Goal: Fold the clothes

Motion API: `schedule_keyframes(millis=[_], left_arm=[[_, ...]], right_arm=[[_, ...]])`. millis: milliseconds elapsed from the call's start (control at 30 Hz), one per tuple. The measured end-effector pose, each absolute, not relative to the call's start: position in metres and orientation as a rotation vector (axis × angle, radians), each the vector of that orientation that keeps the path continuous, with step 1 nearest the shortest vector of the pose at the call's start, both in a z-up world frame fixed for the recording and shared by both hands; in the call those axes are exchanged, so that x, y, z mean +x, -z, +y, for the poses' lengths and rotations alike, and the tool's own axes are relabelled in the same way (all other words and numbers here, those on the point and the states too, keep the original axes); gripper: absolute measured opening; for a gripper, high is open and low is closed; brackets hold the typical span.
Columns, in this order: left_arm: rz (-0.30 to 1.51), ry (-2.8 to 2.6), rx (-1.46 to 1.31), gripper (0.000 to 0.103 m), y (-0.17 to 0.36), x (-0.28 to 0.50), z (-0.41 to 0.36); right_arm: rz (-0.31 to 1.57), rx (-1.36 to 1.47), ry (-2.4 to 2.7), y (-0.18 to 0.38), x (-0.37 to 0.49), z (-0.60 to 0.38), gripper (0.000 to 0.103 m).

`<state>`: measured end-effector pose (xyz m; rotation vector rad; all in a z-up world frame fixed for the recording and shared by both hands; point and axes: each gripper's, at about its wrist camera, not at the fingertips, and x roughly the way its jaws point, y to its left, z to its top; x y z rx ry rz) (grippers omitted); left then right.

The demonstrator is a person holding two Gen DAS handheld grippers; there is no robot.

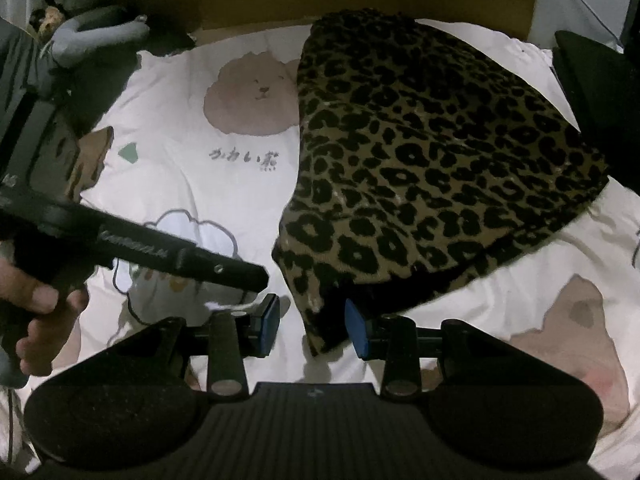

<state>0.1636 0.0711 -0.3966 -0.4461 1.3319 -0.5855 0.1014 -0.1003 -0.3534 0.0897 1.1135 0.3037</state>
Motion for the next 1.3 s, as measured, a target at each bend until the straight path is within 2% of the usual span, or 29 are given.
schedule_keyframes(millis=[67, 100, 133, 200, 267, 333, 600, 700, 767, 900, 933, 967, 1033, 1067, 1100, 1200, 1233, 1267, 1300], left_arm=[[1.326, 0.582, -0.446, 0.030, 0.395, 0.164, 0.072], [1.323, 0.581, -0.446, 0.031, 0.394, 0.164, 0.073], [1.320, 0.579, -0.446, 0.033, 0.393, 0.164, 0.074], [1.314, 0.576, -0.445, 0.039, 0.391, 0.165, 0.075], [1.306, 0.586, -0.427, 0.053, 0.389, 0.165, 0.070], [1.302, 0.609, -0.404, 0.055, 0.388, 0.165, 0.063], [1.303, 0.636, -0.307, 0.058, 0.392, 0.175, 0.031], [1.299, 0.637, -0.271, 0.056, 0.397, 0.177, 0.025], [1.290, 0.638, -0.264, 0.051, 0.399, 0.178, 0.025], [1.289, 0.630, -0.289, 0.050, 0.402, 0.177, 0.030], [1.284, 0.629, -0.293, 0.050, 0.401, 0.177, 0.032], [1.280, 0.629, -0.297, 0.050, 0.401, 0.177, 0.033], [1.271, 0.627, -0.307, 0.049, 0.400, 0.176, 0.037], [1.265, 0.626, -0.310, 0.049, 0.399, 0.175, 0.039], [1.261, 0.625, -0.313, 0.048, 0.398, 0.175, 0.041], [1.251, 0.625, -0.320, 0.035, 0.397, 0.174, 0.045], [1.248, 0.625, -0.321, 0.033, 0.397, 0.174, 0.046], [1.244, 0.625, -0.322, 0.032, 0.396, 0.174, 0.047], [1.241, 0.626, -0.321, 0.032, 0.395, 0.174, 0.047]], right_arm=[[1.125, 0.124, -0.331, 0.353, 0.107, -0.102, 0.007], [1.139, 0.149, -0.344, 0.353, 0.110, -0.103, 0.002], [1.145, 0.167, -0.351, 0.351, 0.112, -0.105, 0.000], [1.144, 0.196, -0.353, 0.345, 0.113, -0.110, 0.000], [1.137, 0.240, -0.337, 0.338, 0.114, -0.117, 0.000], [1.123, 0.283, -0.318, 0.332, 0.114, -0.124, 0.000], [1.100, 0.350, -0.293, 0.319, 0.117, -0.135, 0.000], [1.101, 0.361, -0.290, 0.319, 0.119, -0.136, 0.000], [1.111, 0.350, -0.293, 0.319, 0.120, -0.134, 0.000], [1.127, 0.312, -0.285, 0.322, 0.118, -0.130, 0.002], [1.125, 0.307, -0.275, 0.323, 0.117, -0.131, 0.009], [1.128, 0.316, -0.267, 0.325, 0.116, -0.132, 0.021], [1.137, 0.352, -0.251, 0.331, 0.116, -0.136, 0.037], [1.139, 0.367, -0.245, 0.334, 0.116, -0.137, 0.038], [1.142, 0.383, -0.238, 0.336, 0.117, -0.138, 0.038], [1.142, 0.442, -0.245, 0.344, 0.120, -0.139, 0.036], [1.147, 0.458, -0.250, 0.346, 0.121, -0.139, 0.026], [1.155, 0.476, -0.252, 0.349, 0.123, -0.139, 0.007], [1.163, 0.491, -0.253, 0.351, 0.124, -0.139, 0.000]])
